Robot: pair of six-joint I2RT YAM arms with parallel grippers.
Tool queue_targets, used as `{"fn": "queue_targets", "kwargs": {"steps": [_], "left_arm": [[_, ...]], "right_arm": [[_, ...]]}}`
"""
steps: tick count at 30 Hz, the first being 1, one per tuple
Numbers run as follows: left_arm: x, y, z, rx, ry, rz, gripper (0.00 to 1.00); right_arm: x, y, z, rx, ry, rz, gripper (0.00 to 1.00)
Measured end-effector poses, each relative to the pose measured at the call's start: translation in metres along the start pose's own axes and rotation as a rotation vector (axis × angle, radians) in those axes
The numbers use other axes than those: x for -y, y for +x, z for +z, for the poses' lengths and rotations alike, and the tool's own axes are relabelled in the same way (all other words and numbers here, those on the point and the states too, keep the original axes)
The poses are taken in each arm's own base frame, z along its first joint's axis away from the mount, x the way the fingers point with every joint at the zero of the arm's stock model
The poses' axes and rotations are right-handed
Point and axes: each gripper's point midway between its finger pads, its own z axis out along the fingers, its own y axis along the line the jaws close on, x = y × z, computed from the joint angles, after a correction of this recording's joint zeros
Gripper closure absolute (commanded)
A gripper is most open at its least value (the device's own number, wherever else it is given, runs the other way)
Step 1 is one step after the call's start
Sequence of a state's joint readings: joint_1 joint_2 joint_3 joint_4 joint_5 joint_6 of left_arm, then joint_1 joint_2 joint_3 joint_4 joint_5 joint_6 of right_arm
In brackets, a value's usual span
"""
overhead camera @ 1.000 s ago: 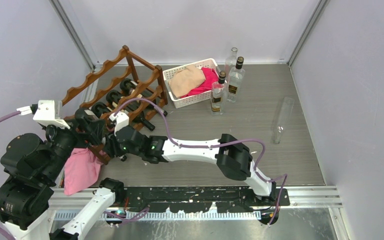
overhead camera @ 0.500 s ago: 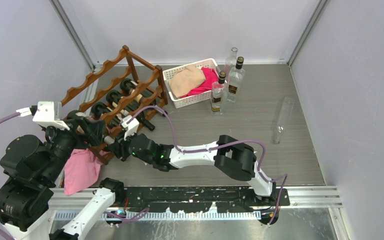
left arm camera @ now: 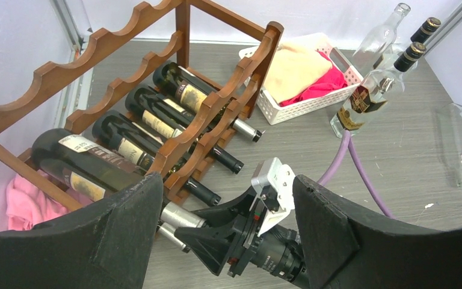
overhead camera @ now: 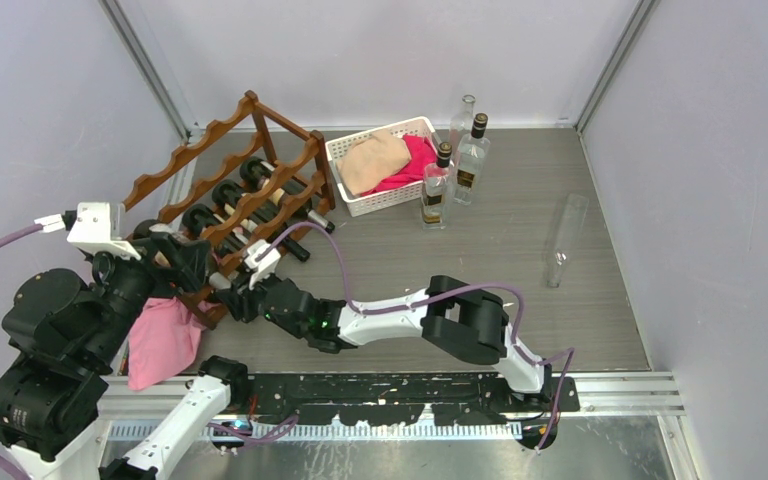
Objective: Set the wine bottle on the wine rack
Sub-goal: Place the wine bottle in the wine rack.
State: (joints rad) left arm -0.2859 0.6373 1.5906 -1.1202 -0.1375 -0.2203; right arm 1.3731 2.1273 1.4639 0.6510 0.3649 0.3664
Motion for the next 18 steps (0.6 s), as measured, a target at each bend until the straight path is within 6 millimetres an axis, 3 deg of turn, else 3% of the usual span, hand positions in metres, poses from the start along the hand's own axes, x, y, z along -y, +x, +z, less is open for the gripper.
{"fn": "queue_targets", "kwargs": {"steps": [11,18], "left_arm": [[0.0,0.012,0.007,-0.038,0.002,0.009,0.21],[-0.001,0.014,0.007,-0.046,0.001,0.018,0.21]], "right_arm": [[0.001,0.012,-0.007,-0.001,-0.008,-0.011,0.99],[0.002,0.025,0.004,0.014,-0.007,-0.019,0.99]]}}
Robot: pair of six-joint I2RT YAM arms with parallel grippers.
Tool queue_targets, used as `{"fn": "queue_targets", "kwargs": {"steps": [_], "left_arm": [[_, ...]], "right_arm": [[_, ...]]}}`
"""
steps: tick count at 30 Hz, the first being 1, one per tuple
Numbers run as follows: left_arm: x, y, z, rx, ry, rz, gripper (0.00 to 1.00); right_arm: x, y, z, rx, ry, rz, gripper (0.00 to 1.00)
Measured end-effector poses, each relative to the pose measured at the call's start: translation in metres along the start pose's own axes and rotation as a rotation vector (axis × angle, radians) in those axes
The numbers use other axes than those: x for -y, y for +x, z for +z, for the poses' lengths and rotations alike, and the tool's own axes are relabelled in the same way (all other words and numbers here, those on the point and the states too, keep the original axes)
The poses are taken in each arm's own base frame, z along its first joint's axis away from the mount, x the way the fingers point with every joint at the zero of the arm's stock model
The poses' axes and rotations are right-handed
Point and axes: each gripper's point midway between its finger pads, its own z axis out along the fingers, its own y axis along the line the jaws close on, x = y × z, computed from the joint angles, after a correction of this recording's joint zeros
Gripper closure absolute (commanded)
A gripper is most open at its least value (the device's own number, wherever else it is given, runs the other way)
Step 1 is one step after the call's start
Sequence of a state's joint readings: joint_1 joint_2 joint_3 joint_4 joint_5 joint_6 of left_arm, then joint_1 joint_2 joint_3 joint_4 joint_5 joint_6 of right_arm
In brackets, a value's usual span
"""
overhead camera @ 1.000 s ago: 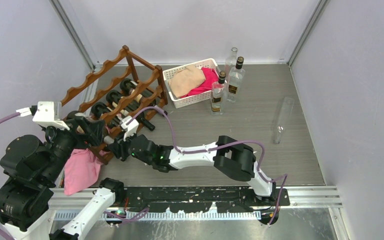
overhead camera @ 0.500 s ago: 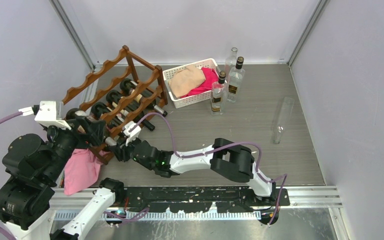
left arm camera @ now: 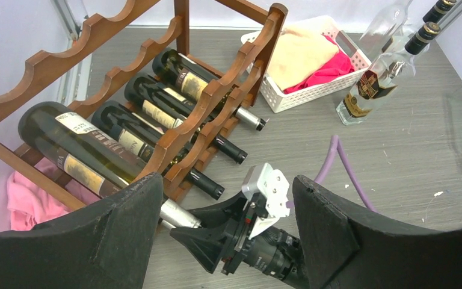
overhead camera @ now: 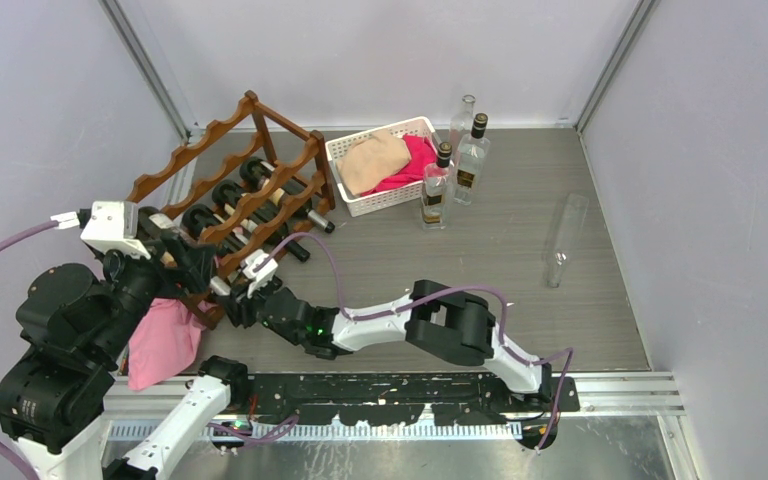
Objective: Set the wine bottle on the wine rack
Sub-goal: Place the wine bottle in the wine rack.
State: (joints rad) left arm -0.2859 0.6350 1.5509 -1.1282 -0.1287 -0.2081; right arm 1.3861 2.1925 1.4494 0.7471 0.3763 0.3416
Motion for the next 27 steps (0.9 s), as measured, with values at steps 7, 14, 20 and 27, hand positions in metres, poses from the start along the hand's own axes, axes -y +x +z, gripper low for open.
{"fn": "queue_targets", "kwargs": {"steps": [7,14,20,27], "left_arm": [[-0.001,0.001,0.0,-0.003,-0.001,0.011,0.21],[-0.002,0.002,0.0,-0.007,-0.001,0.031,0.21],[-0.001,0.002,0.002,-0.013,0.0,0.035,0.21],[0.0,0.002,0.003,-0.016,0.008,0.035,0.2]], "right_arm": [[0.0,0.008,0.011,0.011,0.004,0.005,0.99],[0.002,0.011,0.018,0.013,0.016,0.003,0.83],[0.005,0.009,0.028,0.011,0.009,-0.003,0.34],[0.013,0.018,0.031,-0.048,-0.034,-0.076,0.09]]}}
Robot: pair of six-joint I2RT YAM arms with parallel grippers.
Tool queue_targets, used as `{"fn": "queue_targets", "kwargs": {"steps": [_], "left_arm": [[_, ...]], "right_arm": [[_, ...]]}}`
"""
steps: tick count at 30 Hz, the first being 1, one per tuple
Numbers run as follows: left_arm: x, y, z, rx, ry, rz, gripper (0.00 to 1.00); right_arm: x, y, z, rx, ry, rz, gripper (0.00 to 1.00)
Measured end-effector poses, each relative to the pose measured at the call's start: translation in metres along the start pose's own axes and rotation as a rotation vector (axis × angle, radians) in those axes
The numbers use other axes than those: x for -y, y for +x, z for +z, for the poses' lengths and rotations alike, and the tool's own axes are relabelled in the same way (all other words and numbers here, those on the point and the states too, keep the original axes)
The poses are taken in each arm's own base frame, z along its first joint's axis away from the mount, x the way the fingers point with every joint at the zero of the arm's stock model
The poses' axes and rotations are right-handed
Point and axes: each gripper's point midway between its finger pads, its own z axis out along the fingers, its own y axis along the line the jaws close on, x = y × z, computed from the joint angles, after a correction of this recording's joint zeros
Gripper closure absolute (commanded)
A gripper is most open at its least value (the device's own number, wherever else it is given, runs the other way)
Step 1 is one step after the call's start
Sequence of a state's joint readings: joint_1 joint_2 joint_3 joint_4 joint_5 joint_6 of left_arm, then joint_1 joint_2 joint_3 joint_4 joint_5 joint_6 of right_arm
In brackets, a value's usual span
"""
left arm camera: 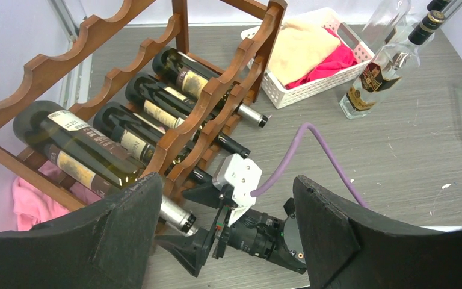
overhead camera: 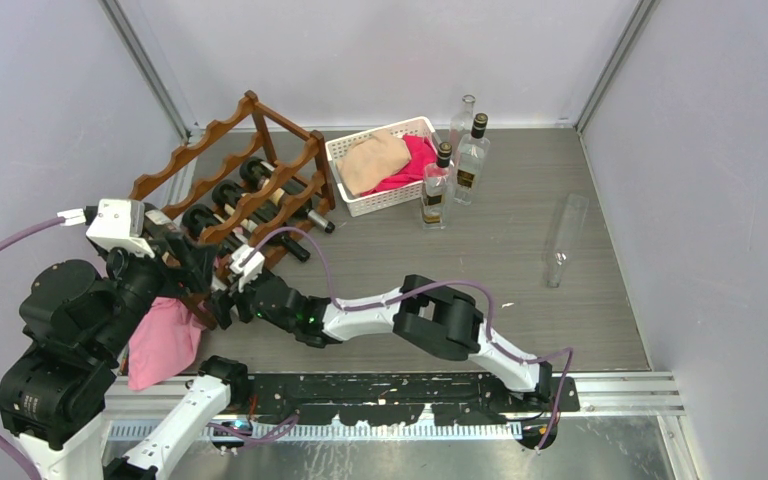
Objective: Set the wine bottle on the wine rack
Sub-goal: Place the wine bottle in the wine rack.
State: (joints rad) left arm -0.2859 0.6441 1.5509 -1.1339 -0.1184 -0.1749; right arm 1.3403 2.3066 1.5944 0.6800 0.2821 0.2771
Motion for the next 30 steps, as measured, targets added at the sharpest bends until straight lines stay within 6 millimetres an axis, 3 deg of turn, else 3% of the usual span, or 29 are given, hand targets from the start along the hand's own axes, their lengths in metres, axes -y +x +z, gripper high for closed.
{"fn": "queue_targets", "kwargs": {"steps": [3,7,11,17,22,30], "left_arm": [[0.002,-0.001,0.0,0.003,0.008,-0.001,0.2],[0.005,-0.005,0.004,0.023,0.024,-0.007,0.19],[0.01,-0.007,0.009,0.038,0.048,-0.02,0.16],[0.023,-0.007,0.017,0.066,0.11,-0.066,0.07],[0.037,-0.005,0.029,0.094,0.18,-0.123,0.01],[0.065,-0.003,0.057,0.111,0.306,-0.232,0.0]], "right_arm": [[0.0,0.005,-0.002,-0.02,-0.029,-0.035,0.01],[0.001,0.02,-0.02,-0.076,-0.096,-0.103,0.0],[0.0,0.012,-0.042,-0.114,-0.17,-0.152,0.0],[0.001,-0.044,-0.076,-0.094,-0.26,-0.232,0.0],[0.016,-0.09,-0.114,-0.152,-0.319,-0.315,0.0],[0.094,-0.152,-0.211,-0.328,-0.275,-0.425,0.0]]}}
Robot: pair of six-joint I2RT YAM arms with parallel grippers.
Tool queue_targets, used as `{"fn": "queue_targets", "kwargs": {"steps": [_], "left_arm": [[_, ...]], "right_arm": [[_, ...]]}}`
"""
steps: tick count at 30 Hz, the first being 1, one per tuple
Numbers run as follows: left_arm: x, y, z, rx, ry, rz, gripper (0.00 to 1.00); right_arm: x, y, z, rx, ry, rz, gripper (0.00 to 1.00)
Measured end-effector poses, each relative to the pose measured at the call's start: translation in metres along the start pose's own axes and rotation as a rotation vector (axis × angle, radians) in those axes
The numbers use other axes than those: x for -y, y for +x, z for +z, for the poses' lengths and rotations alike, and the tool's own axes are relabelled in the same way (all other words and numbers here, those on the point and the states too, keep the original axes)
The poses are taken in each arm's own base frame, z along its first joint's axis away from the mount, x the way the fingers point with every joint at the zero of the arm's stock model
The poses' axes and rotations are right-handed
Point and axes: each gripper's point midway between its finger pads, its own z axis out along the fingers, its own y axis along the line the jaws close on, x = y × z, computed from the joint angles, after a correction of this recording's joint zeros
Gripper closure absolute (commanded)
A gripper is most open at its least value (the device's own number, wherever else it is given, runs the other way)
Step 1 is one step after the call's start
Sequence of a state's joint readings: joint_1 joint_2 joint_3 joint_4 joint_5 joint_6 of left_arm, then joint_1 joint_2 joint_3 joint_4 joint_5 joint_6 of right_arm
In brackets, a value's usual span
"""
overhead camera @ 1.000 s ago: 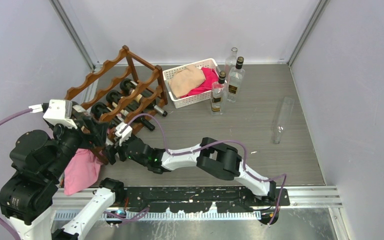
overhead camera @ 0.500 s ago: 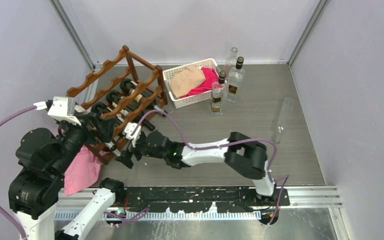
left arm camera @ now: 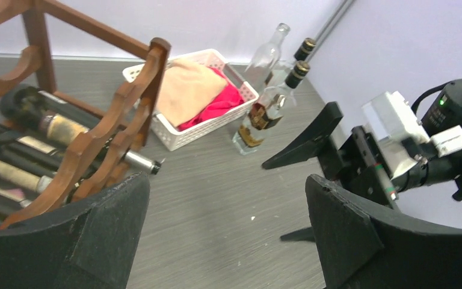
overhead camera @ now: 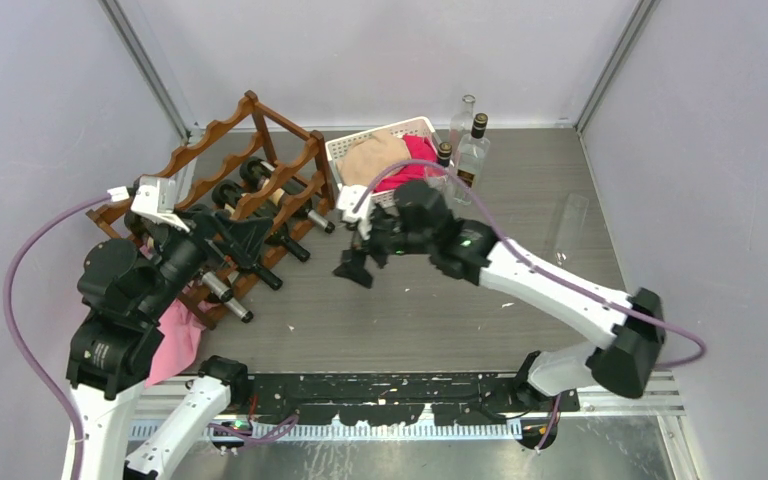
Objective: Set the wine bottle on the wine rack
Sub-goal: Place the wine bottle in the wine rack, then pick up the wine bottle from the center of the board.
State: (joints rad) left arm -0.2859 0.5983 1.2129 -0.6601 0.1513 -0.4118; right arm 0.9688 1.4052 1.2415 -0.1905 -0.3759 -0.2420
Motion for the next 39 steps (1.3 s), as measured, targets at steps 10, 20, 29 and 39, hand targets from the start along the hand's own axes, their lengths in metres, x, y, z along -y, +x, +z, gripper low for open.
{"fn": "queue_targets", "kwargs": {"steps": [10,20,29,39], "left_arm": [[0.026,-0.012,0.042,0.027,0.154,-0.116,0.0],[0.032,0.028,0.113,-0.142,0.231,-0.336,0.04],[0.063,0.032,0.131,-0.23,0.283,-0.263,0.08],[0.044,0.027,0.159,-0.281,0.166,-0.057,0.09]], "right_arm": [[0.071,0.027,-0.115,-0.095,0.24,0.042,0.0],[0.132,0.036,-0.223,0.025,0.622,0.23,0.0],[0.183,0.082,-0.316,0.062,1.021,0.541,0.0],[0.202,0.194,-0.397,-0.143,1.322,0.829,0.0]]}}
